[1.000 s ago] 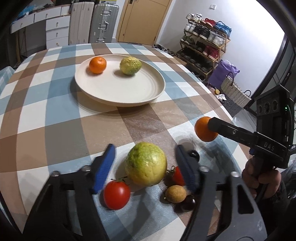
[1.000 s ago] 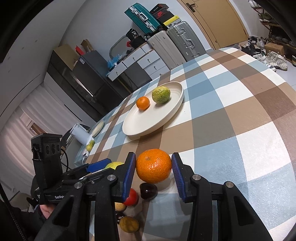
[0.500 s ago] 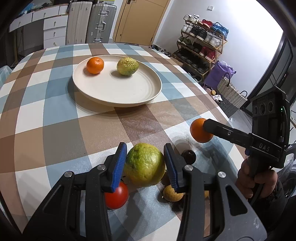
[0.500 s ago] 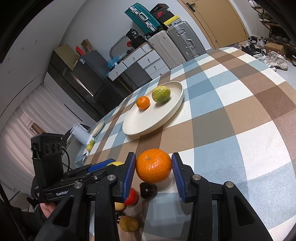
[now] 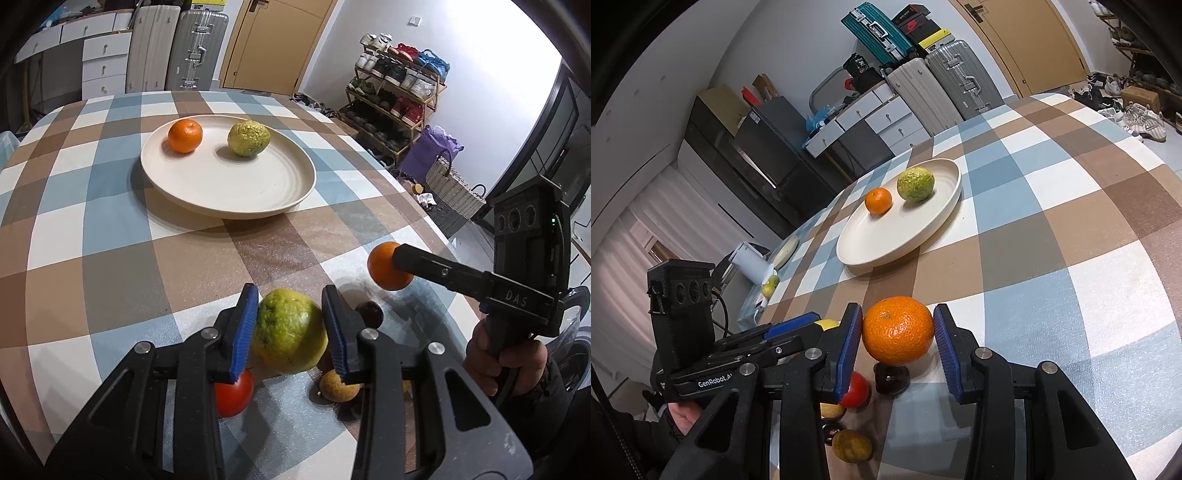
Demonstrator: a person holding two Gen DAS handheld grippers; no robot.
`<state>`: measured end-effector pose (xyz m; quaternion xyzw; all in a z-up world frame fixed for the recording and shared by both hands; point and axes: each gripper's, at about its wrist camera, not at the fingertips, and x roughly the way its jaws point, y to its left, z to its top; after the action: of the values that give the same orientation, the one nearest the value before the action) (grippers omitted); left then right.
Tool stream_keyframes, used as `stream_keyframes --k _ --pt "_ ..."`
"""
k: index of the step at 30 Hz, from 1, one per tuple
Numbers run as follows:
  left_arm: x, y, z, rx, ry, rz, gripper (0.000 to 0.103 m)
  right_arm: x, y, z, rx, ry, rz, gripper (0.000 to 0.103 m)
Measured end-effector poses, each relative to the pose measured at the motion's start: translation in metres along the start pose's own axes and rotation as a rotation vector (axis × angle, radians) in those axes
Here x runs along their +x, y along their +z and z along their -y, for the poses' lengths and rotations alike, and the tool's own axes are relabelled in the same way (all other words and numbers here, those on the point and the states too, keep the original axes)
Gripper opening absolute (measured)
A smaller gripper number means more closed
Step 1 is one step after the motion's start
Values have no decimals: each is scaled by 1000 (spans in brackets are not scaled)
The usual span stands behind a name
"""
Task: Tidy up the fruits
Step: 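Grasp the yellow pomelo with the left gripper and lift it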
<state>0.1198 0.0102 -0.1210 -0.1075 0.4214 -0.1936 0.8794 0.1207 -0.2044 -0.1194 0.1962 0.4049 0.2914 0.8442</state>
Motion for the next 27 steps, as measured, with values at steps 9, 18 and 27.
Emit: stream_keyframes --k 9,18,27 --pt "3 -3 2 4 16 -15 45 3 -1 -2 -7 -3 -11 41" --pt "9 -7 -2 -7 -12 -39 44 3 -1 -4 -9 -4 -14 41" --pt "-5 15 -11 -1 -15 11 44 8 8 -12 -46 0 -25 41"
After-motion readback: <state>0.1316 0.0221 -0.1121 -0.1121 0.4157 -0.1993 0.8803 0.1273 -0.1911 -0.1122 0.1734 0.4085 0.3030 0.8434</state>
